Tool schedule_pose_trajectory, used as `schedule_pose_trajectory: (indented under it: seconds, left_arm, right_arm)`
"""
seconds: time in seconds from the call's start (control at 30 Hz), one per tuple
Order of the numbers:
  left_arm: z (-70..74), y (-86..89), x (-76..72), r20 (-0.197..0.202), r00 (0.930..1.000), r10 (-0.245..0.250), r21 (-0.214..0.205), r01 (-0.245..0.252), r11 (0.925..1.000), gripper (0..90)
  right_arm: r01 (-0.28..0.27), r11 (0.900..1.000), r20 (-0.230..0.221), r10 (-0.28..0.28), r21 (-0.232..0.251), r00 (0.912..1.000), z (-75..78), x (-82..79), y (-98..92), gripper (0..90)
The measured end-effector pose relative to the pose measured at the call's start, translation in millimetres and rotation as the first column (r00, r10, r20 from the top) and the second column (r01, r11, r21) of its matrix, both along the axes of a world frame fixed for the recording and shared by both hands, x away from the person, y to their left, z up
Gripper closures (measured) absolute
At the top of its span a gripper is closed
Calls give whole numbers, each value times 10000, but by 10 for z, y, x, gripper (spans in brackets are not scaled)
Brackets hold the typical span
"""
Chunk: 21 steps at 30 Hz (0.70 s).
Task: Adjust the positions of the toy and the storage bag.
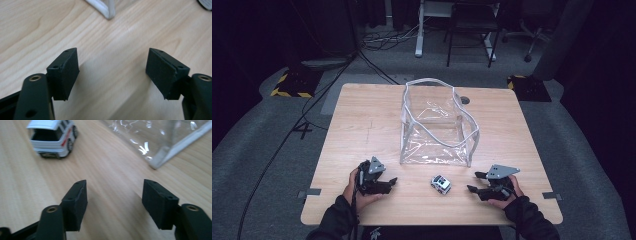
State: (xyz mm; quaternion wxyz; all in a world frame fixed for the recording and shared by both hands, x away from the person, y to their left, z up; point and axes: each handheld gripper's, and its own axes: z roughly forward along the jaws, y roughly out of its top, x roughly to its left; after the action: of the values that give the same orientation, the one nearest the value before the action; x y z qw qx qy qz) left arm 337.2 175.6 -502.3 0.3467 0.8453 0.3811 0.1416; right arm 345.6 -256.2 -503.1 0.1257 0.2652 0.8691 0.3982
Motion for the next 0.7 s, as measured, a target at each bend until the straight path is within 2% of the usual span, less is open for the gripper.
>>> schedule_pose_trajectory:
  seconds: [0.03, 0.07, 0.13, 0.2, 0.43, 0.57, 0.6, 0.63, 0.7]
  left_arm:
    - [4, 28, -27, -48, 10000, -72, 61, 72, 10000, 235]
    - [5, 73, -71, -72, 9999, -102, 135, 103, 9999, 209]
    - [-2, 102, -98, -81, 9999, -59, 98, 60, 9999, 183]
    - [2, 121, -99, -123, 9999, -63, 222, 66, 9997, 165]
    - [-8, 102, -75, -184, 9998, -67, 148, 70, 9999, 120]
    - [-7, 103, -65, -87, 9999, -70, 225, 72, 9997, 116]
    - [-8, 100, -64, -139, 9999, -80, 195, 82, 9998, 113]
    - [-8, 100, -64, -139, 9999, -80, 195, 82, 9998, 112]
    - [-6, 101, -63, -99, 9999, -70, 228, 72, 9997, 112]
  right_arm:
    - [-166, 9999, 17, 166, -49, 9999, 0, -26, 29, 331]
    - [-559, 9984, 16, 559, -67, 9984, -4, -77, 114, 313]
    - [-745, 9972, 30, 745, -108, 9972, -5, -101, 177, 283]
    - [-842, 9963, -59, 841, -167, 9964, -4, -124, 241, 246]
    - [-1073, 9937, -100, 1070, -325, 9942, -12, -130, 411, 163]
    - [-1208, 9921, -74, 1206, -325, 9927, -14, -125, 513, 162]
    - [-1089, 9939, -218, 1085, -196, 9939, -15, -142, 623, 162]
    - [-1089, 9939, -218, 1085, -196, 9939, -15, -142, 623, 162]
    - [-1163, 9929, -190, 1159, -232, 9931, -15, -148, 746, 161]
